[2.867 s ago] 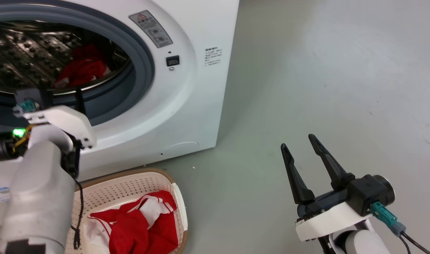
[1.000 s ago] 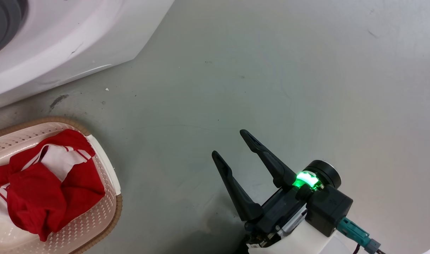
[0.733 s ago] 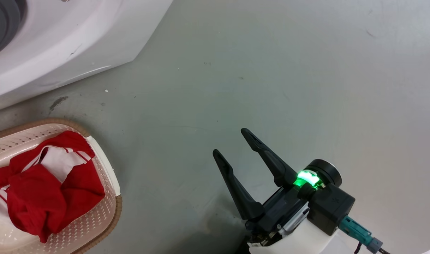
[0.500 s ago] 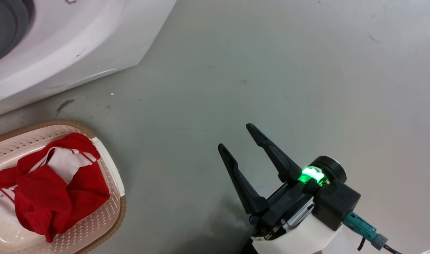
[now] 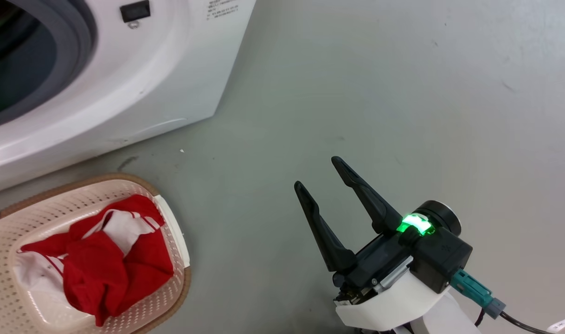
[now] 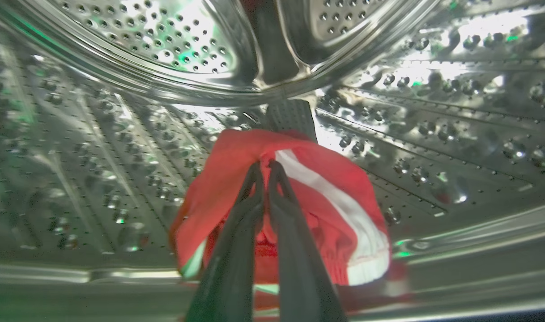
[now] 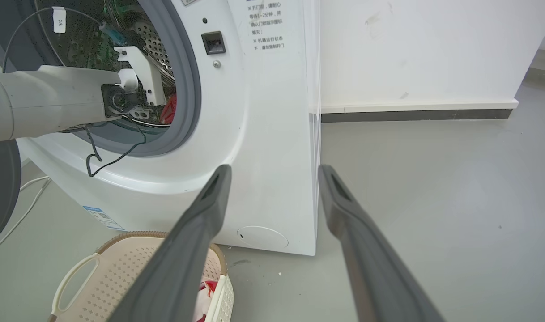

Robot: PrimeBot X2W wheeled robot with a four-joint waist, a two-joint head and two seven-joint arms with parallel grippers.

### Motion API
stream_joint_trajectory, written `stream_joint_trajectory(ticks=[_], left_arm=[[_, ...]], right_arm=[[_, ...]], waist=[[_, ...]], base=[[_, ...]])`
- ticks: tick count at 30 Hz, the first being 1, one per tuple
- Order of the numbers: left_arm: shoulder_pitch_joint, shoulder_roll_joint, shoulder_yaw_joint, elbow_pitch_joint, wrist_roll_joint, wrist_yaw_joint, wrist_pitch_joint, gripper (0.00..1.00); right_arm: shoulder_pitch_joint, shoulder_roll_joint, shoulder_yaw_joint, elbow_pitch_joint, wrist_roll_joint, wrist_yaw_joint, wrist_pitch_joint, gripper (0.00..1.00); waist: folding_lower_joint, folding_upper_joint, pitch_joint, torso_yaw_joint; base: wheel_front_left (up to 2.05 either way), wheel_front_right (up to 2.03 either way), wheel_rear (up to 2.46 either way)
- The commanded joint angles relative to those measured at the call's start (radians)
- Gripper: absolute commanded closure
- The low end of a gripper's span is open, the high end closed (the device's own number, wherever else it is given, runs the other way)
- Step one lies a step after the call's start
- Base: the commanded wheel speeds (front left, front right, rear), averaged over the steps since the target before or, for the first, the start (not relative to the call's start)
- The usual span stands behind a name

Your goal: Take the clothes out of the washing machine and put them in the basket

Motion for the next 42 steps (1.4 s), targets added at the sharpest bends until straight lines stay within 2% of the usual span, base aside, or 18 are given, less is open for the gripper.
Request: stream_joint_trajectory(ticks=[1, 8, 18, 28, 42], left_arm=[[0.021, -0.01, 0.003, 0.001, -0.01, -0.007, -0.021, 1.0], [0.131, -0.056, 0.005, 0.02, -0.037, -0.033, -0.137, 1.0], [0.292, -0.138, 0.029, -0.018, -0.085, -0.062, -0.181, 1.0], [0.496, -0.213, 0.068, -0.197, -0.102, -0.066, -0.182, 1.0], [0.722, -0.27, 0.071, -0.395, -0.101, -0.077, -0.182, 1.0]], right_arm=[[-0.001, 0.002, -0.004, 0.005, -0.003, -0.001, -0.002, 0.0], [0.024, 0.002, -0.025, 0.042, -0.027, -0.001, -0.002, 0.0], [0.081, 0.001, -0.063, 0.064, -0.054, -0.001, 0.026, 0.0], [0.148, 0.001, -0.1, 0.035, -0.077, -0.001, 0.08, 0.0], [0.226, 0.001, -0.138, 0.008, -0.094, -0.001, 0.124, 0.0]], waist=[[0.0, 0.0, -0.038, 0.024], [0.0, 0.0, -0.154, 0.074], [0.0, 0.0, -0.328, 0.144], [0.0, 0.0, -0.46, 0.234], [0.0, 0.0, -0.552, 0.326]], base=[[0.0, 0.0, 0.0], [0.0, 0.0, 0.0], [0.0, 0.0, 0.0], [0.0, 0.0, 0.0], [0.0, 0.0, 0.0]])
